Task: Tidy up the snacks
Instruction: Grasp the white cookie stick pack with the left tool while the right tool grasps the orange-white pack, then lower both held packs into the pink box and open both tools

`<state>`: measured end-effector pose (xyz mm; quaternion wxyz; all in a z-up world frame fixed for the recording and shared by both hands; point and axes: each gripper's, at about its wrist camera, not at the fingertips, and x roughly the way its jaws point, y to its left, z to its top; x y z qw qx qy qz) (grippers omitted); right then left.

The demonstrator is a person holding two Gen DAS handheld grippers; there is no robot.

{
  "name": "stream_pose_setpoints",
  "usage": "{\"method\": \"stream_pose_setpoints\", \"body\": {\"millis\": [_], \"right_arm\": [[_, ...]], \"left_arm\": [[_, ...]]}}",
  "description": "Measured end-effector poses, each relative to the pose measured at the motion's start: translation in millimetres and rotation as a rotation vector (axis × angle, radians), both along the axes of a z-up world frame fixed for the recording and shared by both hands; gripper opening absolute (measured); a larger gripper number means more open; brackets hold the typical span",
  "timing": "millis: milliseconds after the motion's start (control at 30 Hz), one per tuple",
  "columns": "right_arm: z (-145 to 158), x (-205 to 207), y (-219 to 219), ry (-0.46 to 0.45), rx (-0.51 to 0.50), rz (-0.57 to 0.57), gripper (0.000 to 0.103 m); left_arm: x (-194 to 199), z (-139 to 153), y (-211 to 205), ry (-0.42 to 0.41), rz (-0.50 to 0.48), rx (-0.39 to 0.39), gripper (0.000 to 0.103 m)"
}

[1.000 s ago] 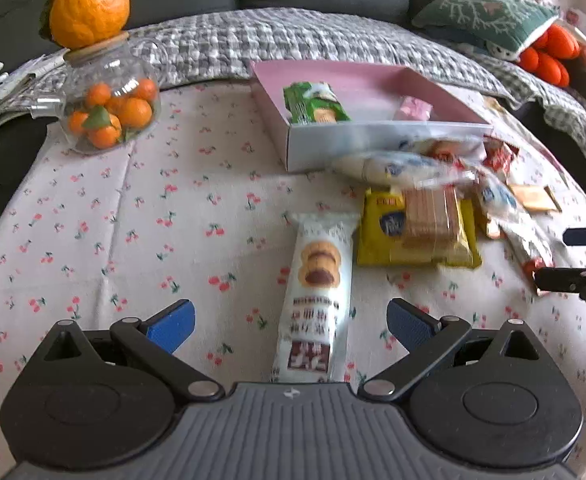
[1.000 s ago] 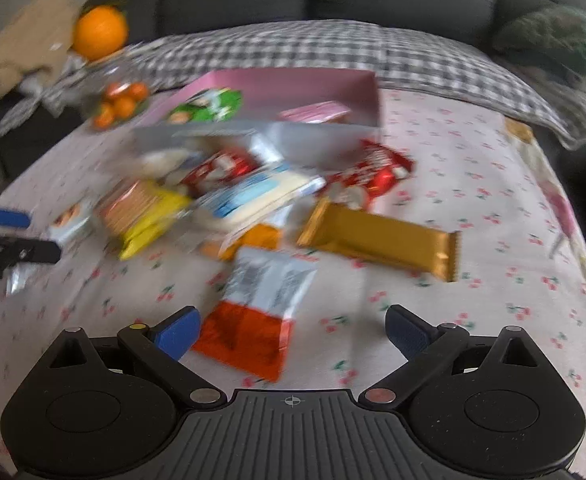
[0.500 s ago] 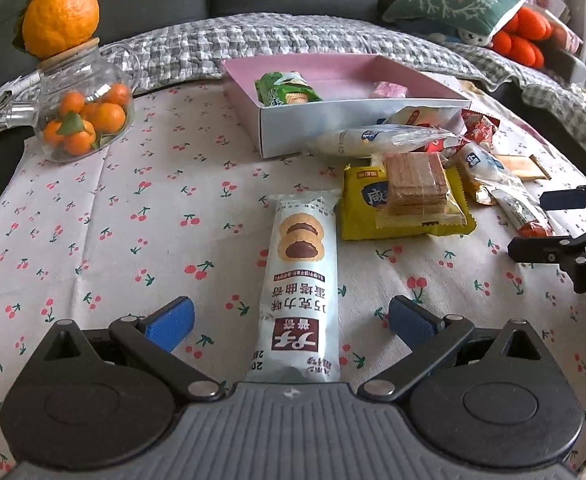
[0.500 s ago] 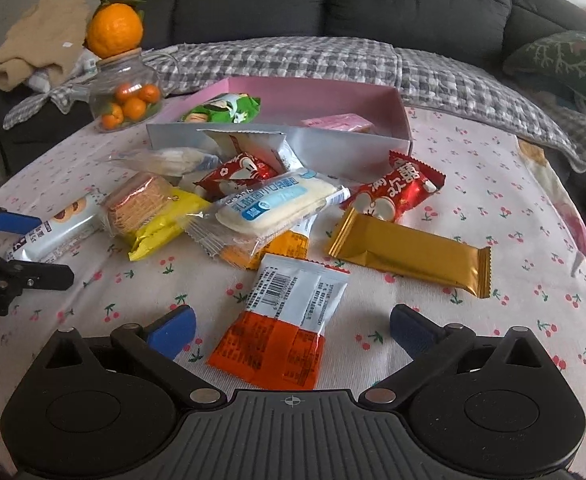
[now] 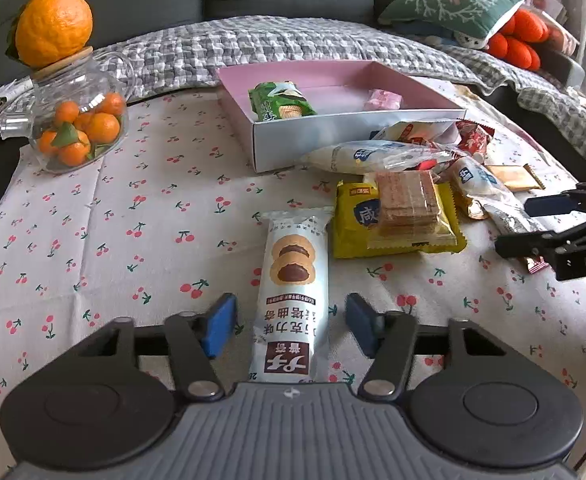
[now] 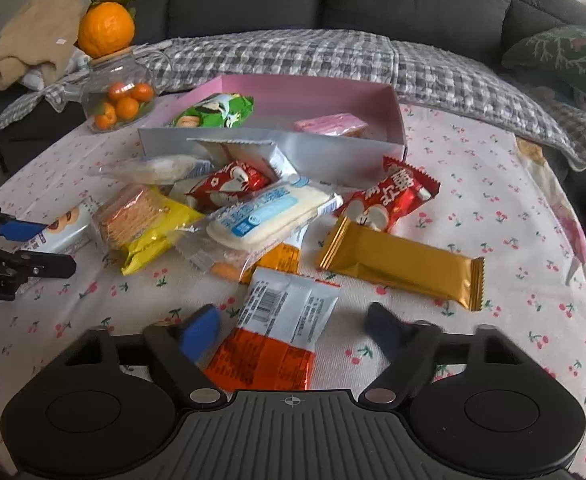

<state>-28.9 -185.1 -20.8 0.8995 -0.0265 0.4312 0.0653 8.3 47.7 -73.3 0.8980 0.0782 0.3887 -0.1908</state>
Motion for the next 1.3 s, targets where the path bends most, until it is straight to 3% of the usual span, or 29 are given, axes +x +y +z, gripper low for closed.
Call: {"method": "stream_pose_setpoints", "body": {"millis": [67,133,267,567,1300], "right_arm": [[2,0,1,-0.006,-0.002,0.008,0.051],[3,1,3,-0.007,-0.003,0.016,0.045],[5,2,3,0.001,0.003,0.021,0.039],[19,4,-12,0.001,0.045,-0.045,0.038],[77,11,-42,-0.108,0.142,-0.181,0.038]], "left_arm": [[1,2,1,0.008,0.003,-0.007,0.041],[2,3,1,0.015,0.011,-0.012,0.032],[4,6,4,0.038,0.026,-0.024,0.029],[6,17,10,0.070,0.046,-0.060,0.029],[15,61,18,0.010,0.088,-0.161,0.029]]}}
